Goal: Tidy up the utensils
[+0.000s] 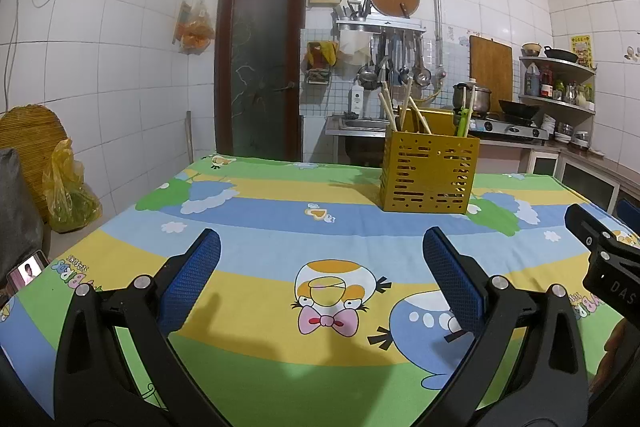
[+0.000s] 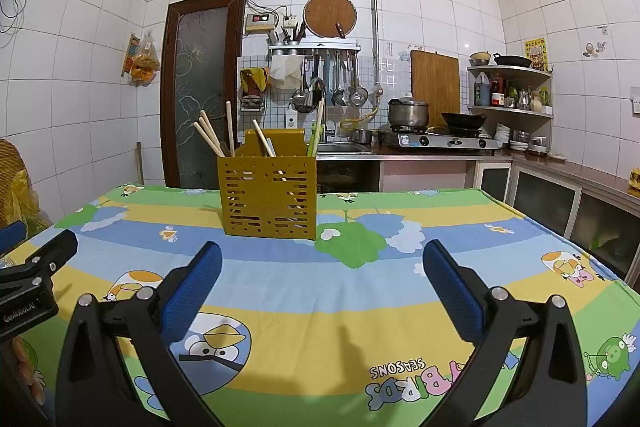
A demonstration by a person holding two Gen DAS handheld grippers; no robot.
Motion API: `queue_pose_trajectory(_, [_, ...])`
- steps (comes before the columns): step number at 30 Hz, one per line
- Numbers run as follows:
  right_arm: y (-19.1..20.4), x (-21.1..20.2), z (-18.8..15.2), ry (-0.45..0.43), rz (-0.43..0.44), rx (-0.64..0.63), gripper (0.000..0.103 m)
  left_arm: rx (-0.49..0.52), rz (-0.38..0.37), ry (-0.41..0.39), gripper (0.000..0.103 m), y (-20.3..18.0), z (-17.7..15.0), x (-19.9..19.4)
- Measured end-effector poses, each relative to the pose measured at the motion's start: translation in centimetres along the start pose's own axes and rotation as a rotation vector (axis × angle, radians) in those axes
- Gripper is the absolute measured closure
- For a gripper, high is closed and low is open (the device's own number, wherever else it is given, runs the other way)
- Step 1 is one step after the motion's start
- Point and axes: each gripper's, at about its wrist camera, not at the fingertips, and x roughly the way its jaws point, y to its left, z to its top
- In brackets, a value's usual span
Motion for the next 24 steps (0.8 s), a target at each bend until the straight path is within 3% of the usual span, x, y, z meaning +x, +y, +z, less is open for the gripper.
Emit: queue_pose_trajectory(24, [-0.19,-0.14,0.11,-0.003,-0.002,0.001,0.005,0.005,0.0,-0.012,0.005,0.01,0.11,-0.19])
